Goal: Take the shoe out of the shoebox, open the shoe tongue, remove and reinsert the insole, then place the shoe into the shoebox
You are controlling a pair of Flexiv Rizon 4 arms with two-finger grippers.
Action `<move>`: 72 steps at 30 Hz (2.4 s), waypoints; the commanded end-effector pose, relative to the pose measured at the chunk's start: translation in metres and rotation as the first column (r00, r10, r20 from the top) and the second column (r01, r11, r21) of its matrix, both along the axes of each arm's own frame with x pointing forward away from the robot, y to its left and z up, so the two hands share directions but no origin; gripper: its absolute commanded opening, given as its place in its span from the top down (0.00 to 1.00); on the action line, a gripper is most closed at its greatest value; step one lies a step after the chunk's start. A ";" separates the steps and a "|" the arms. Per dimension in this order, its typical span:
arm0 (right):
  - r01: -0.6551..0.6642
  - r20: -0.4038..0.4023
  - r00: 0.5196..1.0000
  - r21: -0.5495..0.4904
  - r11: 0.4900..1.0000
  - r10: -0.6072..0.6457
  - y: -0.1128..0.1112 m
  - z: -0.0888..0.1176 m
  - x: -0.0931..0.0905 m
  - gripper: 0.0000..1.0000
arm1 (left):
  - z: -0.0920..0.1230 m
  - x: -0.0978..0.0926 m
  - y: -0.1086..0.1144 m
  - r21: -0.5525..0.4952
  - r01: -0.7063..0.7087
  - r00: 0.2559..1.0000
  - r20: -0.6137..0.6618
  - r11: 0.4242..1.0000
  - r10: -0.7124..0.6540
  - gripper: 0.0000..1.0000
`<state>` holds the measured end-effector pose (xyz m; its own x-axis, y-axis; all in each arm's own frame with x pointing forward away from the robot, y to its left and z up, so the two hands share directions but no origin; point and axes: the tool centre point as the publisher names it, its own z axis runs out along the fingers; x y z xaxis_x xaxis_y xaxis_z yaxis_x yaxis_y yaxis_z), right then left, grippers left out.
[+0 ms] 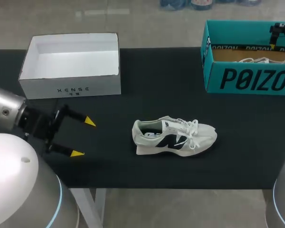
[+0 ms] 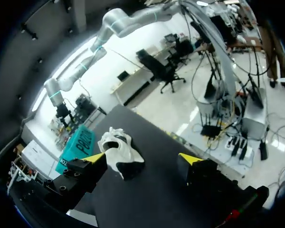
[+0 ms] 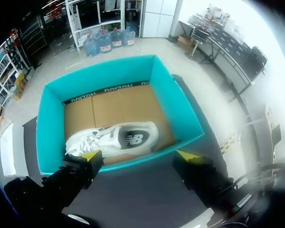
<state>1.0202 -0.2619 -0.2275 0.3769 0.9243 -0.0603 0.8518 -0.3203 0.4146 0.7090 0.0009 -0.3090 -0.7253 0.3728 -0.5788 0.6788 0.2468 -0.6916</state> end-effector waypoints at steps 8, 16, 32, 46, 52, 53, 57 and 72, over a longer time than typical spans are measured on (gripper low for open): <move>0.000 0.002 1.000 0.000 1.000 0.000 0.000 0.000 -0.001 0.00 | -0.005 0.005 0.002 -0.114 -0.113 0.972 -0.216 0.987 0.087 0.00; 0.000 0.002 1.000 0.000 1.000 0.000 0.000 0.000 -0.001 0.00 | -0.022 0.019 -0.004 -0.255 -0.266 0.876 -0.466 0.930 0.123 0.00; 0.000 0.002 1.000 0.000 1.000 0.000 0.000 0.000 -0.001 0.00 | -0.058 0.038 -0.053 -0.171 -0.270 0.827 -0.545 0.948 0.137 0.00; 0.000 0.002 1.000 0.000 1.000 0.000 0.000 0.000 -0.001 0.00 | -0.089 0.063 -0.088 -0.106 -0.252 0.815 -0.559 0.962 0.152 0.00; 0.000 0.002 1.000 0.000 1.000 0.000 0.000 0.000 -0.001 0.00 | -0.098 0.073 -0.103 -0.093 -0.245 0.813 -0.562 0.965 0.153 0.00; 0.000 0.002 1.000 0.000 1.000 0.000 0.000 0.000 -0.001 0.00 | -0.099 0.075 -0.105 -0.092 -0.245 0.813 -0.562 0.965 0.153 0.00; 0.000 0.002 1.000 0.000 1.000 0.000 0.000 0.000 -0.001 0.00 | -0.102 0.077 -0.113 -0.090 -0.242 0.811 -0.565 0.966 0.150 0.00; 0.000 0.002 1.000 0.000 1.000 0.000 0.000 0.000 -0.001 0.00 | -0.112 0.080 -0.136 -0.084 -0.236 0.811 -0.565 0.968 0.148 0.00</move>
